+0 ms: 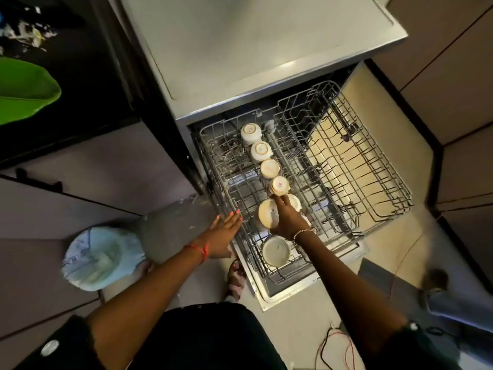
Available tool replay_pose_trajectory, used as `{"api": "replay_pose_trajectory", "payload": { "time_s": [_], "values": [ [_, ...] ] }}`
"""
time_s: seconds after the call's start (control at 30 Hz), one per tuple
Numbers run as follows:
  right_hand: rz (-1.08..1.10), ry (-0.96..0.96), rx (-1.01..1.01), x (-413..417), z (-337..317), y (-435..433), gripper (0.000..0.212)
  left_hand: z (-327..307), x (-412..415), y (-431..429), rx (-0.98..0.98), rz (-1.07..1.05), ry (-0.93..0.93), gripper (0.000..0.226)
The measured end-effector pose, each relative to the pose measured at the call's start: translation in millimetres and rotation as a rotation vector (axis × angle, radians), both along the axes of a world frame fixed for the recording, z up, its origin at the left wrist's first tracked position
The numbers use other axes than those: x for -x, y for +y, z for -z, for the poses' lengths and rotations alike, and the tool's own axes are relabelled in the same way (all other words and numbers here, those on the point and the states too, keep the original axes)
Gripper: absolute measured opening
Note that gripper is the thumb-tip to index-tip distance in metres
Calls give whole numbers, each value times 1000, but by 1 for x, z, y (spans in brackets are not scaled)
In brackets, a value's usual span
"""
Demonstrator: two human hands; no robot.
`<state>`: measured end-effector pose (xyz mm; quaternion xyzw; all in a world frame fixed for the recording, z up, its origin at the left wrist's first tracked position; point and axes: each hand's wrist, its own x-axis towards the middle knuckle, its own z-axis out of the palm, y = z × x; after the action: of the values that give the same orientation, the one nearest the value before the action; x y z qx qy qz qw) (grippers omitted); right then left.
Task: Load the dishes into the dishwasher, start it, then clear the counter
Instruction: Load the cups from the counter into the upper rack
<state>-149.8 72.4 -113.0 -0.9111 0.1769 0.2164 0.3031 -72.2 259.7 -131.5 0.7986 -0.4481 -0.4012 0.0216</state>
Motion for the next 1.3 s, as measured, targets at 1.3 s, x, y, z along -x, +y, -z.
{"api": "replay_pose_trajectory", "payload": {
  "time_s": [1.3],
  "values": [
    [-293,-435,115,-121,-54,51,51,-79,-73,106,253,-438,-107,49]
  ]
}}
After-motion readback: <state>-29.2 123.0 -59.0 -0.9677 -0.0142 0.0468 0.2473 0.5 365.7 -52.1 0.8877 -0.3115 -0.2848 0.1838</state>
